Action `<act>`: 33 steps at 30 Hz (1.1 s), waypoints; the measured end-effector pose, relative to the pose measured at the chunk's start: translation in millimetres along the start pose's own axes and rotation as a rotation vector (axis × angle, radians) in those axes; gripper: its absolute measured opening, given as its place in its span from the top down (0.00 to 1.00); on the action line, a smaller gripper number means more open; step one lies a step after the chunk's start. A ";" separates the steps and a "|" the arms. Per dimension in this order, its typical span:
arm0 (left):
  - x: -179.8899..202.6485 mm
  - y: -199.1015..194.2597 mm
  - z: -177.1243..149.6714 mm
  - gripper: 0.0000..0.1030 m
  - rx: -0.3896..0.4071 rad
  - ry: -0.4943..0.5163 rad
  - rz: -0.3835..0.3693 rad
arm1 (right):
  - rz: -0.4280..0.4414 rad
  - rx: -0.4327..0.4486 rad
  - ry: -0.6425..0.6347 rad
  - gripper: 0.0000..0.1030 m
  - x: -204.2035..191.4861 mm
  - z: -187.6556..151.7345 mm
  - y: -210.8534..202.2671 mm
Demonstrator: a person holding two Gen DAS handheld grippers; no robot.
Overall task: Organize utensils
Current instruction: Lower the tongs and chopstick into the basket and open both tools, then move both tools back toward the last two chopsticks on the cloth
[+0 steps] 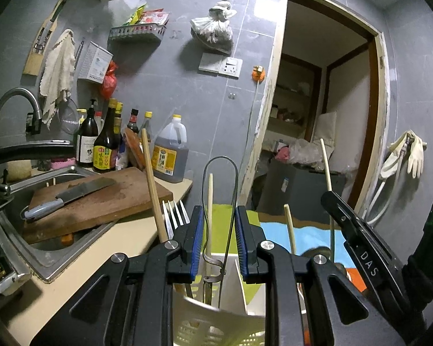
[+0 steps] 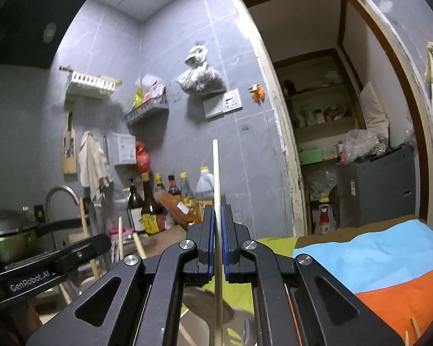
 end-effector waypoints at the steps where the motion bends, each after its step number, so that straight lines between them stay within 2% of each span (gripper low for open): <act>1: 0.2 -0.3 -1.5 0.83 -0.005 0.001 -0.001 | 0.003 -0.008 -0.010 0.97 -1.2 -1.1 -0.5; 20: 4.8 -4.5 -17.1 0.80 -0.103 -0.020 -0.038 | 0.014 -0.124 -0.025 0.96 8.2 -13.3 -15.7; 23: 4.6 -7.7 -15.0 0.74 -0.097 -0.024 -0.044 | 0.016 -0.133 -0.027 0.96 8.6 -13.6 -18.1; 28: 8.3 -12.0 -5.7 0.73 -0.080 -0.024 -0.051 | 0.025 -0.135 -0.031 0.94 6.7 -10.5 -23.4; 33: 12.6 -16.2 4.9 0.67 -0.057 -0.025 -0.057 | 0.032 -0.111 -0.028 0.85 6.0 5.5 -28.3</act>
Point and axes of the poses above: each gripper's, at about its wrist camera, not at the fingertips, and y roughly the way its jaws point, x to its right, z to its top, the point moved 10 cm from there along y, roughly the way its jaws point, and after that the axes turned 13 degrees about x, right-handed, at the moved point
